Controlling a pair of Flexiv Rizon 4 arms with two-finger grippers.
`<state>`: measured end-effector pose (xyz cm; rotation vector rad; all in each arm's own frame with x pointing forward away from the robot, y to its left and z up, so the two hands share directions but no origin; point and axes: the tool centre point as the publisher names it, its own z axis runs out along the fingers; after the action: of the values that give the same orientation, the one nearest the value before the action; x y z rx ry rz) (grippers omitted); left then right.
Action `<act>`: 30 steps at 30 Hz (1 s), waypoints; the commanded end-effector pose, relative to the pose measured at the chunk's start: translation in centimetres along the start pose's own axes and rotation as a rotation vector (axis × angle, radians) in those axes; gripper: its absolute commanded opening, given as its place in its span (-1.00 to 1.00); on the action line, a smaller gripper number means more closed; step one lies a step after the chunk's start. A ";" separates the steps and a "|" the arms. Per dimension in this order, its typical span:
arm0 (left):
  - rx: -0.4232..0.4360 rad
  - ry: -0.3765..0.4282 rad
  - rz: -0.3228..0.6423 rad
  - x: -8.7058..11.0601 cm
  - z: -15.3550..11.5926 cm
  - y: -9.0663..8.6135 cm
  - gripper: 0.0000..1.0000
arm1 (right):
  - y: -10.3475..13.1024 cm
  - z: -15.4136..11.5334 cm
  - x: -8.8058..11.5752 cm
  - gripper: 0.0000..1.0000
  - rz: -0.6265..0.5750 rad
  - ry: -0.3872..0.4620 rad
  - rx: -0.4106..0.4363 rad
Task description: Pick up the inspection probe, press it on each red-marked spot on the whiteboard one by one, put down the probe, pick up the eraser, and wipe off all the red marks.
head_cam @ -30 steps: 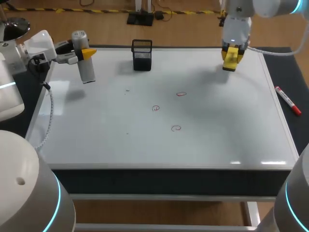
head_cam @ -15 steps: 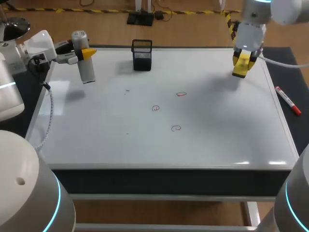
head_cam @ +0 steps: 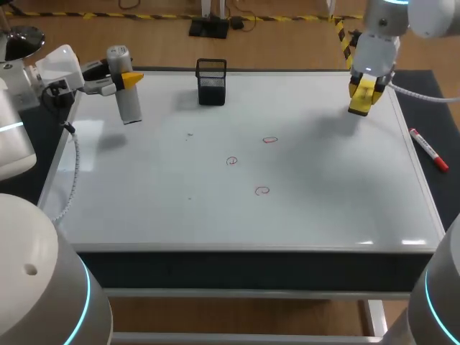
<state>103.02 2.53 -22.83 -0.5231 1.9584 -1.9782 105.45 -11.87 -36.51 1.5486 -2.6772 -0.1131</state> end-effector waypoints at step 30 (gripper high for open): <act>0.058 0.371 0.028 13.7 14.1 0.6 -1.00 | -0.1 -0.1 0.0 -1.00 -0.002 0.003 0.000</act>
<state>96.66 -15.07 -22.52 -0.1265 2.0873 -2.2248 105.45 -11.88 -36.52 1.5485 -2.6773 -0.1130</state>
